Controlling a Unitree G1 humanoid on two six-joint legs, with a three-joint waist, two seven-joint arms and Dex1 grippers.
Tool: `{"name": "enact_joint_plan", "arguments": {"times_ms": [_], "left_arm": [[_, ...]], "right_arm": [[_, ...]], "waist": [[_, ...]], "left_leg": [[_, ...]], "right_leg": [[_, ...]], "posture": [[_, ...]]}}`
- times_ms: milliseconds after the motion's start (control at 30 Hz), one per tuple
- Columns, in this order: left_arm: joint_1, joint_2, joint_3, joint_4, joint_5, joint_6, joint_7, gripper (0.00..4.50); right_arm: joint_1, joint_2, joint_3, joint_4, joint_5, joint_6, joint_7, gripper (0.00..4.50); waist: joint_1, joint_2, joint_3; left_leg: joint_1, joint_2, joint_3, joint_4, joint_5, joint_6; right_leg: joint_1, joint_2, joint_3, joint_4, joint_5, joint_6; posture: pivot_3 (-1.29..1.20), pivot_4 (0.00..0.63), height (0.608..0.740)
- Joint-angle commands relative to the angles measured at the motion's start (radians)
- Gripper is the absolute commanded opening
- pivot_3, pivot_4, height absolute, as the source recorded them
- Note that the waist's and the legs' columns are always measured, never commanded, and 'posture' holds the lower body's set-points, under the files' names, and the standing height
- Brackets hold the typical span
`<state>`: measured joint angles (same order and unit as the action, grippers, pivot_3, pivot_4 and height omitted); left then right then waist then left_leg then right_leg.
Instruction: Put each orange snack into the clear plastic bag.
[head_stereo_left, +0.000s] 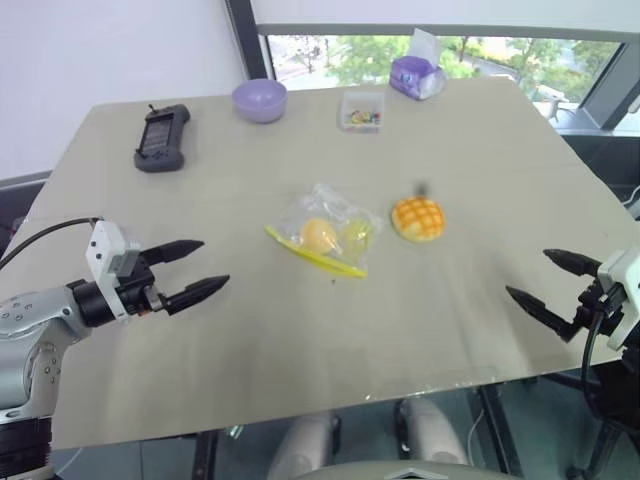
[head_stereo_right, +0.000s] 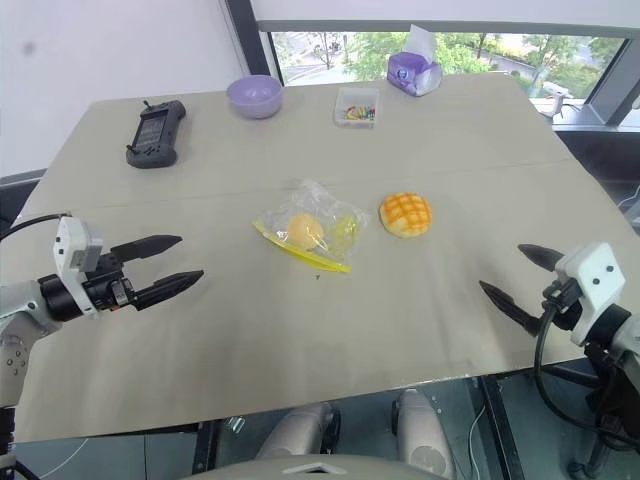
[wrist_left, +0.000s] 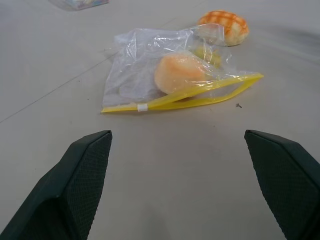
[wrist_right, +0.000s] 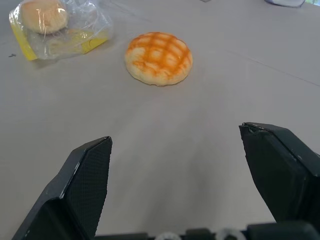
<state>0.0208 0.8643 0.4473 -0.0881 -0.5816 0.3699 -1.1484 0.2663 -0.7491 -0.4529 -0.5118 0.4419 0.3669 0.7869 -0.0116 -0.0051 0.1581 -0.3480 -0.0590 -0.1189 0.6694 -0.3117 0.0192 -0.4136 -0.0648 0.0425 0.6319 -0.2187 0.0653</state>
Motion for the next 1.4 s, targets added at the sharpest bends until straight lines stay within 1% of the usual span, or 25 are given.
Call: {"name": "enact_joint_plan", "arguments": {"times_ms": [33, 133, 300, 433, 500, 600, 633, 700, 733, 767, 867, 900, 967, 1000, 1067, 1133, 1167, 1400], "left_arm": [[-0.010, 0.008, 0.017, -0.011, -0.008, -0.008, 0.009, 4.50], [-0.042, -0.014, 0.006, -0.024, -0.017, 0.004, 0.047, 4.50], [-0.061, -0.020, -0.006, -0.010, -0.011, -0.005, 0.050, 4.50], [-0.106, -0.041, -0.029, 0.001, -0.010, 0.000, 0.073, 4.50], [-0.113, -0.047, -0.045, 0.000, -0.005, 0.000, 0.071, 4.50], [-0.122, -0.052, -0.047, 0.005, -0.007, -0.001, 0.076, 4.50], [-0.122, -0.052, -0.046, 0.005, -0.009, 0.000, 0.078, 4.50], [-0.119, -0.055, -0.046, 0.002, -0.011, 0.002, 0.080, 4.50], [-0.117, -0.056, -0.046, 0.000, -0.011, 0.002, 0.081, 4.50], [-0.116, -0.056, -0.046, 0.000, -0.011, 0.002, 0.082, 4.50], [-0.111, -0.059, -0.043, -0.007, -0.015, 0.006, 0.088, 4.50], [-0.108, -0.059, -0.042, -0.010, -0.017, 0.008, 0.089, 4.50], [-0.103, -0.061, -0.037, -0.013, -0.019, 0.009, 0.091, 4.50], [-0.102, -0.061, -0.036, -0.013, -0.019, 0.009, 0.092, 4.50], [-0.104, -0.064, -0.038, -0.016, -0.019, 0.011, 0.101, 4.50], [-0.108, -0.065, -0.040, -0.016, -0.019, 0.012, 0.106, 4.50], [-0.111, -0.064, -0.042, -0.014, -0.019, 0.012, 0.108, 4.50], [-0.132, -0.065, -0.053, -0.002, -0.016, 0.012, 0.114, 4.50]], "right_arm": [[-0.011, -0.014, -0.030, -0.011, 0.014, -0.001, 0.005, 4.44], [-0.021, -0.015, -0.017, -0.011, 0.016, 0.005, 0.004, 4.44], [-0.030, -0.011, -0.008, -0.005, 0.012, 0.001, 0.005, 4.44], [-0.046, 0.005, 0.005, 0.000, 0.008, -0.008, -0.011, 4.44], [-0.055, 0.016, 0.008, -0.003, -0.013, -0.026, -0.035, 4.44], [-0.061, 0.014, 0.021, -0.004, -0.029, -0.046, -0.030, 4.44], [-0.063, 0.016, 0.027, -0.006, -0.025, -0.044, -0.028, 4.44], [-0.067, 0.021, 0.034, -0.009, -0.020, -0.042, -0.030, 4.44], [-0.068, 0.024, 0.036, -0.010, -0.018, -0.040, -0.032, 4.44], [-0.068, 0.025, 0.037, -0.010, -0.018, -0.039, -0.033, 4.44], [-0.068, 0.026, 0.039, -0.011, -0.022, -0.040, -0.034, 4.44], [-0.069, 0.028, 0.039, -0.012, -0.022, -0.038, -0.036, 4.44], [-0.072, 0.038, 0.037, -0.015, -0.021, -0.038, -0.048, 4.44], [-0.074, 0.041, 0.037, -0.014, -0.020, -0.033, -0.054, 4.44], [-0.081, 0.043, 0.039, -0.007, -0.023, -0.032, -0.059, 4.44], [-0.082, 0.045, 0.042, -0.008, -0.026, -0.032, -0.062, 4.44], [-0.083, 0.047, 0.043, -0.009, -0.026, -0.032, -0.064, 4.44], [-0.080, 0.054, 0.043, -0.014, -0.035, -0.032, -0.078, 4.44]], "waist": [[0.000, 0.000, 0.000], [0.000, 0.000, 0.000], [0.000, 0.000, 0.000], [0.000, 0.000, 0.000], [0.000, 0.000, 0.000], [-0.006, 0.000, 0.000], [-0.015, 0.000, 0.000], [-0.030, 0.001, 0.000], [-0.034, 0.001, 0.000], [-0.034, 0.002, 0.001], [-0.027, 0.004, 0.002], [-0.026, 0.004, 0.002], [-0.021, 0.004, 0.001], [-0.016, 0.005, 0.001], [0.004, 0.005, 0.001], [0.018, 0.005, 0.001], [0.024, 0.004, 0.001], [0.027, 0.004, 0.001]], "left_leg": [[0.000, 0.000, 0.000, 0.000, 0.000, 0.000], [0.000, 0.000, 0.000, 0.000, 0.000, 0.000], [0.000, 0.000, 0.000, 0.000, 0.000, 0.000], [0.000, 0.000, 0.000, 0.000, 0.000, 0.000], [0.000, 0.000, 0.000, 0.000, 0.000, 0.000], [-0.001, -0.001, -0.002, -0.001, 0.000, 0.000], [-0.003, -0.007, -0.010, -0.002, 0.000, 0.000], [-0.009, -0.021, -0.033, 0.000, 0.003, 0.000], [-0.013, -0.029, -0.046, 0.001, 0.007, -0.001], [-0.015, -0.042, -0.059, 0.001, 0.010, -0.002], [-0.015, -0.064, -0.095, 0.000, 0.017, -0.002], [-0.017, -0.075, -0.110, 0.001, 0.021, -0.001], [-0.018, -0.089, -0.126, 0.001, 0.024, 0.003], [-0.019, -0.098, -0.135, 0.001, 0.026, 0.005], [-0.020, -0.105, -0.141, 0.003, 0.027, 0.007], [-0.020, -0.104, -0.136, 0.003, 0.027, 0.007], [-0.019, -0.103, -0.133, 0.003, 0.027, 0.007], [-0.020, -0.096, -0.121, 0.001, 0.026, 0.008]], "right_leg": [[0.000, 0.000, 0.000, 0.000, 0.000, 0.000], [0.000, -0.001, 0.000, 0.000, 0.000, 0.000], [0.000, 0.000, 0.000, 0.000, 0.000, 0.000], [0.000, 0.000, 0.000, -0.001, 0.000, 0.000], [0.000, 0.000, 0.000, -0.001, 0.000, 0.000], [0.001, -0.002, -0.001, -0.001, 0.000, 0.000], [0.003, -0.007, -0.008, -0.001, -0.001, 0.001], [0.005, -0.016, -0.031, 0.002, -0.006, 0.003], [0.005, -0.024, -0.042, 0.005, -0.010, 0.004], [0.006, -0.032, -0.051, 0.010, -0.015, 0.007], [0.021, -0.058, -0.086, 0.017, -0.030, 0.010], [0.024, -0.072, -0.101, 0.025, -0.038, 0.013], [0.031, -0.089, -0.113, 0.030, -0.047, 0.017], [0.036, -0.099, -0.123, 0.032, -0.051, 0.020], [0.035, -0.101, -0.124, 0.031, -0.052, 0.023], [0.035, -0.099, -0.112, 0.029, -0.052, 0.023], [0.034, -0.099, -0.110, 0.029, -0.052, 0.023], [0.027, -0.094, -0.099, 0.030, -0.052, 0.023]], "posture": [[0.00, 0.150, 0.740], [0.00, 0.150, 0.740], [0.00, 0.150, 0.740], [0.00, 0.150, 0.740], [0.00, 0.150, 0.740], [0.00, 0.150, 0.740], [0.00, 0.150, 0.740], [0.00, 0.150, 0.740], [0.00, 0.150, 0.740], [0.00, 0.150, 0.740], [0.00, 0.150, 0.740], [0.00, 0.150, 0.740], [0.00, 0.150, 0.740], [0.00, 0.150, 0.740], [0.00, 0.150, 0.740], [0.00, 0.150, 0.740], [0.00, 0.150, 0.740], [0.00, 0.150, 0.740]]}}
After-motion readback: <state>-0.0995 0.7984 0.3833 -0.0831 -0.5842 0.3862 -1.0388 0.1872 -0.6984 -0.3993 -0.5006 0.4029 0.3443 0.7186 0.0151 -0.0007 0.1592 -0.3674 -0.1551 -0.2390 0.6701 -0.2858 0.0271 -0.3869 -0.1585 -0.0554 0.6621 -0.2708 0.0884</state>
